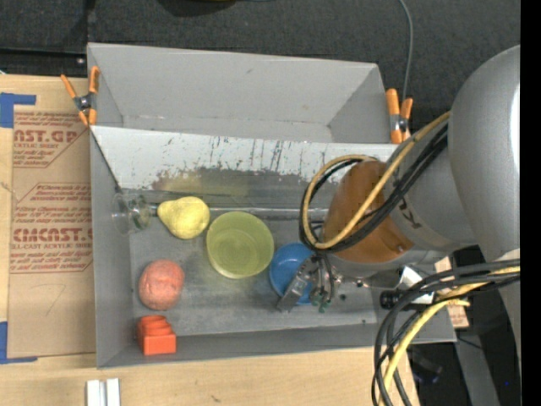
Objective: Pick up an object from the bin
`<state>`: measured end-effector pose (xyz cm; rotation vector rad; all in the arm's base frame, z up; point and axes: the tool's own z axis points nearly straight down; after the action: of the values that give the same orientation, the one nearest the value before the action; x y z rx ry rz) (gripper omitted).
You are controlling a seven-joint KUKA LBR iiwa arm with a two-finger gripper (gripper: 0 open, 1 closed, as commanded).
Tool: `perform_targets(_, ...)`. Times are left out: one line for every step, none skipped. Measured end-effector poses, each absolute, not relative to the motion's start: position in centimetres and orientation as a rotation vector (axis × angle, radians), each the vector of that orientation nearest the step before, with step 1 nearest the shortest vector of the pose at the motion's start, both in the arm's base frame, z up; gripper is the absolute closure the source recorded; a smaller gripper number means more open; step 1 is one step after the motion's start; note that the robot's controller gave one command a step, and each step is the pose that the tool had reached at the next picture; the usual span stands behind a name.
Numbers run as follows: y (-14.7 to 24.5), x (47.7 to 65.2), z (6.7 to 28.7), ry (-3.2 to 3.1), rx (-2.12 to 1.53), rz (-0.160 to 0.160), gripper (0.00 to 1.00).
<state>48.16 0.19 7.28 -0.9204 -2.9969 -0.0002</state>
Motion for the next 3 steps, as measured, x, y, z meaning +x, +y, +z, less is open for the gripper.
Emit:
perform_targets(0.2,48.2,7.4,-2.997,-0.920,0.000,1.00)
perform_targets(0.2,48.1,7.6,-2.993,-0.919,0.001,1.00)
perform_targets(0.2,47.8,9.7,-2.986,-0.917,0.005,1.00)
